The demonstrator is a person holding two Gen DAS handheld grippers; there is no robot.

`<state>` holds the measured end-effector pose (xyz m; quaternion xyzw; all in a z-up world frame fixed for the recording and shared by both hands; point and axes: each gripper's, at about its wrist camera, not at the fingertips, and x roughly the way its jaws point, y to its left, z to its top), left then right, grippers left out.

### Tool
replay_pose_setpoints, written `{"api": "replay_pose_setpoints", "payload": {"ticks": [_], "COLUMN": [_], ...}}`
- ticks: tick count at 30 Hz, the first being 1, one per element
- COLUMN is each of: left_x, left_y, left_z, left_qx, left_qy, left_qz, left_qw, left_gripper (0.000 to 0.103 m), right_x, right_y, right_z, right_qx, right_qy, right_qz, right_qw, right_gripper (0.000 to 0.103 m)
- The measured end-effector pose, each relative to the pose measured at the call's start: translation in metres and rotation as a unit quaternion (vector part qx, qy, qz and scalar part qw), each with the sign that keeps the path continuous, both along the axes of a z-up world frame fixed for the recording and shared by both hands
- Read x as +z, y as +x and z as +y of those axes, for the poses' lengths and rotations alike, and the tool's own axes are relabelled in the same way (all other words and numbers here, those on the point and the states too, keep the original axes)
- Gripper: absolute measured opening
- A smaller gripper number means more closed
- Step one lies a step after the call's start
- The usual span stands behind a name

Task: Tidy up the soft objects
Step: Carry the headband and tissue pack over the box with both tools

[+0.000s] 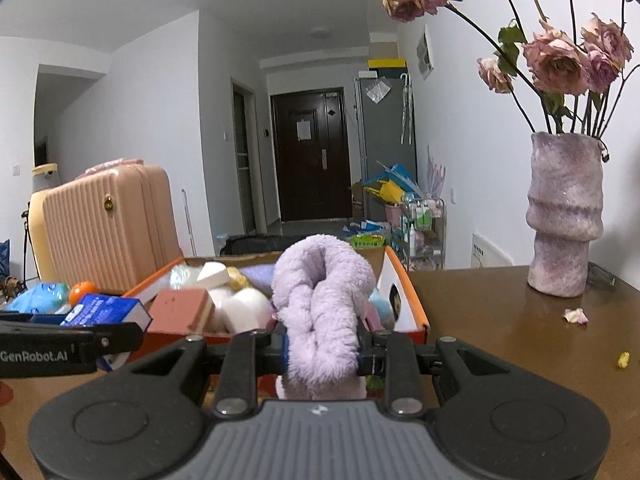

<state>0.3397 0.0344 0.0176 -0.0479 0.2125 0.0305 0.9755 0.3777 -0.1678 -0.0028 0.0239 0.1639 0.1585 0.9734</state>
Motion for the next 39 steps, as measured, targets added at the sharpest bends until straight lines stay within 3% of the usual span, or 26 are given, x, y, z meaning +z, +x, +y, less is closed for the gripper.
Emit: {"api": "replay_pose_setpoints", "payload": {"ticks": [19, 39], "left_x": [0.014, 0.005], "left_y": [0.055, 0.116], "left_z": [0.001, 0.000], "left_qx": [0.025, 0.052], "left_qy": [-0.031, -0.016], "left_qz": [-0.027, -0.038], "left_qw": [0.9988, 0.9978], "left_gripper": [0.074, 0.074], "right_x": [0.007, 0.000], "right_y": [0.055, 0.124], "right_z": [0.014, 0.038], "right_qx": [-0.002, -0.001], "right_qy": [0.025, 0.026], "right_qz": [-0.027, -0.030], "right_qw": [0.999, 0.999], "right_gripper": [0.026, 0.026]}}
